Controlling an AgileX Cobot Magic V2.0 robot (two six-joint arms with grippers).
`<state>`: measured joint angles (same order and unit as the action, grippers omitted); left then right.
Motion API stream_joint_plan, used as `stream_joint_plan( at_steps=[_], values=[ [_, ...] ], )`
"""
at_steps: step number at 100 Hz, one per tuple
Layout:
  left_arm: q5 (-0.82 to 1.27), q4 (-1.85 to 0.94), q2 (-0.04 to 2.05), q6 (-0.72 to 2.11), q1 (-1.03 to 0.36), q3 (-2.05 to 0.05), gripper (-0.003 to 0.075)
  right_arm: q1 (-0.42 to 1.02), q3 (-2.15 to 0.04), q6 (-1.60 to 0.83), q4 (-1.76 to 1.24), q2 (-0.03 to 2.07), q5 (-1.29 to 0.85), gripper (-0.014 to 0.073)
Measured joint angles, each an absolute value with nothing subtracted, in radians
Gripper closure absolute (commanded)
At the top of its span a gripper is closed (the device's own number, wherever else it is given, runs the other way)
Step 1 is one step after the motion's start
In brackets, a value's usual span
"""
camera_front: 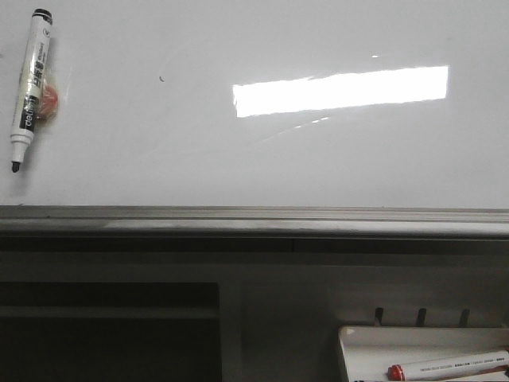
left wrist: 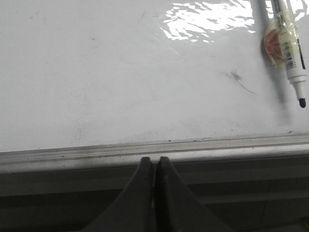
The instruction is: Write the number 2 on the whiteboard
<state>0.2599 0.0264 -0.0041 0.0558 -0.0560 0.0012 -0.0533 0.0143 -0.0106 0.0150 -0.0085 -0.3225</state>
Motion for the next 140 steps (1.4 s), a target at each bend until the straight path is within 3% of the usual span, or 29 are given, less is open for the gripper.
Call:
stream_joint_plan(
  at_steps=[77, 103, 120, 140],
  values=[
    [0.241, 0.025, -0.004, 0.056, -0.056, 0.001, 0.0741, -0.053, 0.014, -0.011, 0.013, -0.008, -0.307, 0.0655],
    [0.0, -0.02, -0.004, 0.056, -0.056, 0.001, 0.0741, -0.053, 0.014, -0.011, 0.011, -0.008, 0.039, 0.0655],
    [-0.035, -0.02, -0.004, 0.056, -0.056, 0.001, 0.0741, -0.053, 0.014, -0.011, 0.011, -0.008, 0.238, 0.0655],
    [-0.059, -0.071, -0.004, 0.052, -0.056, 0.001, 0.0741, -0.053, 0.014, -0.007, 0.011, -0.01, 0.267, 0.0655]
  ],
)
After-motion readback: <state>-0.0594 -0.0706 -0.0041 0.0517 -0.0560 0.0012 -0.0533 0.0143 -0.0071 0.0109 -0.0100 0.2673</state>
